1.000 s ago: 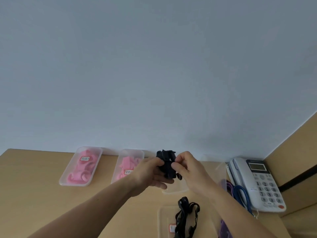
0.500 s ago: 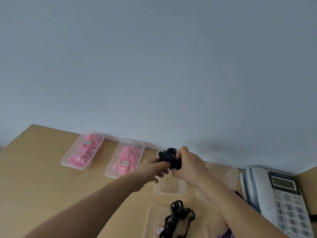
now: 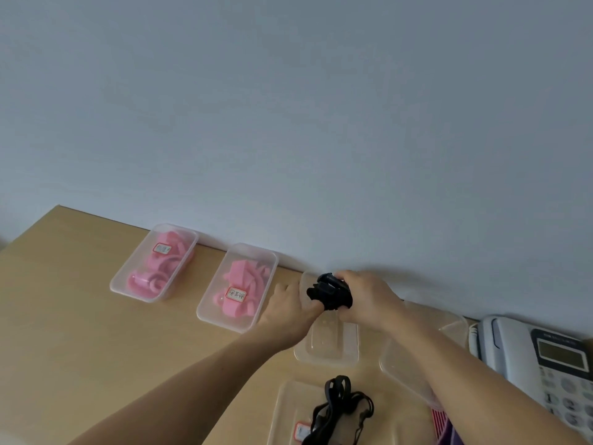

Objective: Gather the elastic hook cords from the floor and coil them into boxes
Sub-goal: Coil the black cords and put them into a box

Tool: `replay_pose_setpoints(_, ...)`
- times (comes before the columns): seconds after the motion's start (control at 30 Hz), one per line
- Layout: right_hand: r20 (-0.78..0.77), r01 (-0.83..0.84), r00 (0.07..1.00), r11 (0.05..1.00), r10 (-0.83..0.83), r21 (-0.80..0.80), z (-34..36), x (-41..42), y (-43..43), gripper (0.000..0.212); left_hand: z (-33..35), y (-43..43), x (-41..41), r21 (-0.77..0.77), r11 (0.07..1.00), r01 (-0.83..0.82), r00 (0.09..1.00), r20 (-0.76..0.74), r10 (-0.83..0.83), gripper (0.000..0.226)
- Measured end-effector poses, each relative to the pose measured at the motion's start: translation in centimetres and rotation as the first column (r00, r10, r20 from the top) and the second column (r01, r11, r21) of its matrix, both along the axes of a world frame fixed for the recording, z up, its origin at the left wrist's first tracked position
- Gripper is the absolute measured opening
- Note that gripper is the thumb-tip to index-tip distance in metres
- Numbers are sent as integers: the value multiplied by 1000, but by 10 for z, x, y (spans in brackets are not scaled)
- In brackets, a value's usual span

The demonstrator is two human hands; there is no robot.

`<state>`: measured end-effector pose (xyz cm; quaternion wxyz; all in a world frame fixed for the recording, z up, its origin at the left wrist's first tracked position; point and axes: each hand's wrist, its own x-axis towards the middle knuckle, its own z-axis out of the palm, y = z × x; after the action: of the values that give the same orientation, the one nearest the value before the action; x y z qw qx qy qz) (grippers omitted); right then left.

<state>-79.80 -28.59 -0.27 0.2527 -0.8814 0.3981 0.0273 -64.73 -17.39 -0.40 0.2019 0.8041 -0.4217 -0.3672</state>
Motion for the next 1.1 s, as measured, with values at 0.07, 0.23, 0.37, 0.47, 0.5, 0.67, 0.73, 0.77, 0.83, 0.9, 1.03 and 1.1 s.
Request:
replay_pose_setpoints(0.07, -22, -75, 997, 997, 75, -8, -6, 1, -4, 56, -9, 0, 2, 8, 998, 59, 991, 124, -60, 54)
replay_pose_setpoints(0.23, -82, -237, 969, 969, 232, -67, -14, 11, -8, 58, -20, -1, 10, 35, 985, 167, 977, 130, -170, 48)
replay_pose_setpoints(0.37, -224, -387, 911, 904, 345, -182, -18, 17, -9, 47, -24, -2, 12, 15, 981, 194, 970, 146, -194, 58)
replay_pose_setpoints(0.47, -256, -369, 921, 870, 295, -327, -23, 13, 1, 46, -27, -3, 11, 12, 978, 207, 968, 142, -206, 48)
replay_pose_setpoints(0.5, -254, -344, 931, 861, 262, -373, -24, 11, 5, 46, -27, -4, 10, 16, 977, 211, 967, 143, -211, 44)
replay_pose_setpoints(0.67, -184, -273, 959, 872, 214, -407, -30, 5, 11, 50, -27, -5, 10, -19, 957, 291, 884, 387, -261, 62)
replay_pose_setpoints(0.73, -162, -250, 966, 885, 201, -392, -32, 3, 8, 48, -25, -7, 9, -73, 921, 382, 792, 540, -285, 72)
replay_pose_setpoints(0.77, -141, -236, 971, 891, 195, -388, -31, 2, 7, 47, -25, -10, 7, -76, 896, 437, 742, 593, -311, 67)
replay_pose_setpoints(0.83, -81, -207, 978, 903, 191, -375, -29, -2, 8, 40, -24, -17, 6, -34, 848, 528, 655, 652, -382, 48)
replay_pose_setpoints(0.9, -10, -174, 983, 911, 184, -373, -29, -7, 9, 29, -25, -21, 5, -11, 837, 547, 627, 668, -401, 36)
replay_pose_setpoints(1.03, 58, -77, 992, 901, 112, -427, -30, -13, 11, 15, -28, -27, 5, 17, 838, 545, 593, 699, -400, 33)
replay_pose_setpoints(1.1, 47, -63, 994, 882, 96, -467, -31, -14, 13, 17, -31, -29, 5, 39, 843, 537, 597, 688, -413, 33)
